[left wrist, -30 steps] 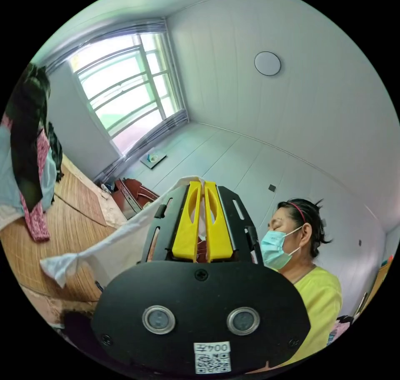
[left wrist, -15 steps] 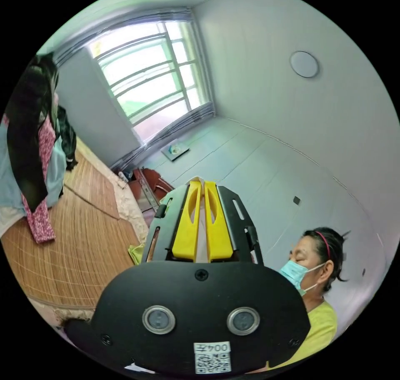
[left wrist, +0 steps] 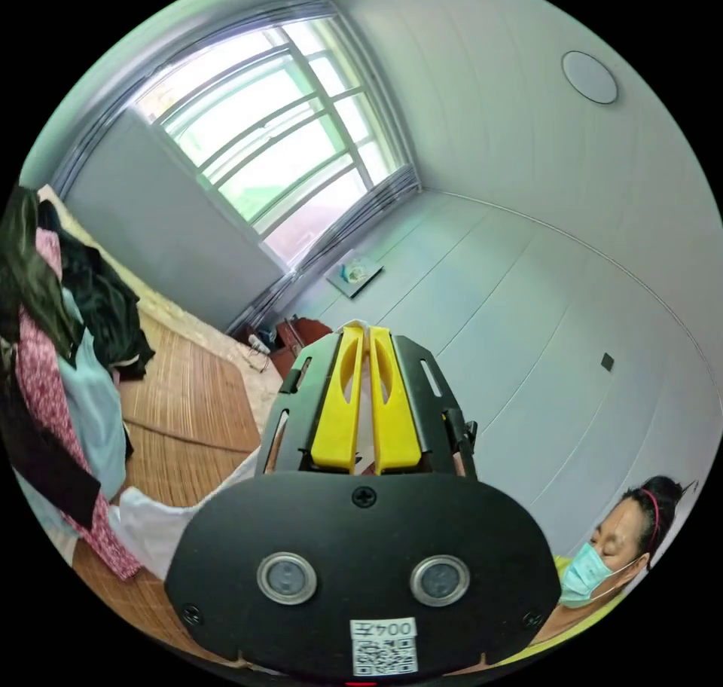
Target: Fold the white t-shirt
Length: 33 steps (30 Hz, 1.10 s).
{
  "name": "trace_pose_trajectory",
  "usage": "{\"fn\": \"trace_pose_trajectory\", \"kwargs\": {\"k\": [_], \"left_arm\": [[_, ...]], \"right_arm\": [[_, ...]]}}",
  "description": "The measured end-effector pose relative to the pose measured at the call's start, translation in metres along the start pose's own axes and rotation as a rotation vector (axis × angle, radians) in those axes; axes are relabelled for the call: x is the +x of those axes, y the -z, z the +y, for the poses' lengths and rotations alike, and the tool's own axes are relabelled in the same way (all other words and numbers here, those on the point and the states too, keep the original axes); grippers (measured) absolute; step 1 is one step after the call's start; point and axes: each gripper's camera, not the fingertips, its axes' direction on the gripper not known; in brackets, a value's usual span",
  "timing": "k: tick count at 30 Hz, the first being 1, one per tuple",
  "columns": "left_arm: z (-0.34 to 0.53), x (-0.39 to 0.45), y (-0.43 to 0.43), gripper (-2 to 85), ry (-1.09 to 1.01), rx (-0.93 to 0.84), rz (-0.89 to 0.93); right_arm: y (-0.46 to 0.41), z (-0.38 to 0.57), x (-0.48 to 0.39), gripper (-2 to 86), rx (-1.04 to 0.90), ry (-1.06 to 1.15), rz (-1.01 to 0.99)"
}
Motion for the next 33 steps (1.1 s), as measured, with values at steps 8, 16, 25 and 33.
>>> {"fn": "trace_pose_trajectory", "kwargs": {"k": [8,16,25,33], "left_arm": [[0.058,-0.048,0.005,1.3,-0.085,-0.062,0.013],[0.228,-0.196,0.036,1.2,0.167,-0.298,-0.125],[0.392,-0.302,0.088,1.2,0.461,-0.512,-0.318],[0.421,-0.3,0.133,1.2,0.516,-0.48,-0.287]], "right_arm": [[-0.012,0.044,0.033,-0.4,-0.125,0.046,-0.032],[-0.044,0.225,0.156,-0.1,-0.479,-0.184,0.059],[-0.058,0.413,0.233,0.2,-0.699,-0.339,0.22],[-0.048,0.468,0.207,0.1,-0.718,-0.331,0.253]]}}
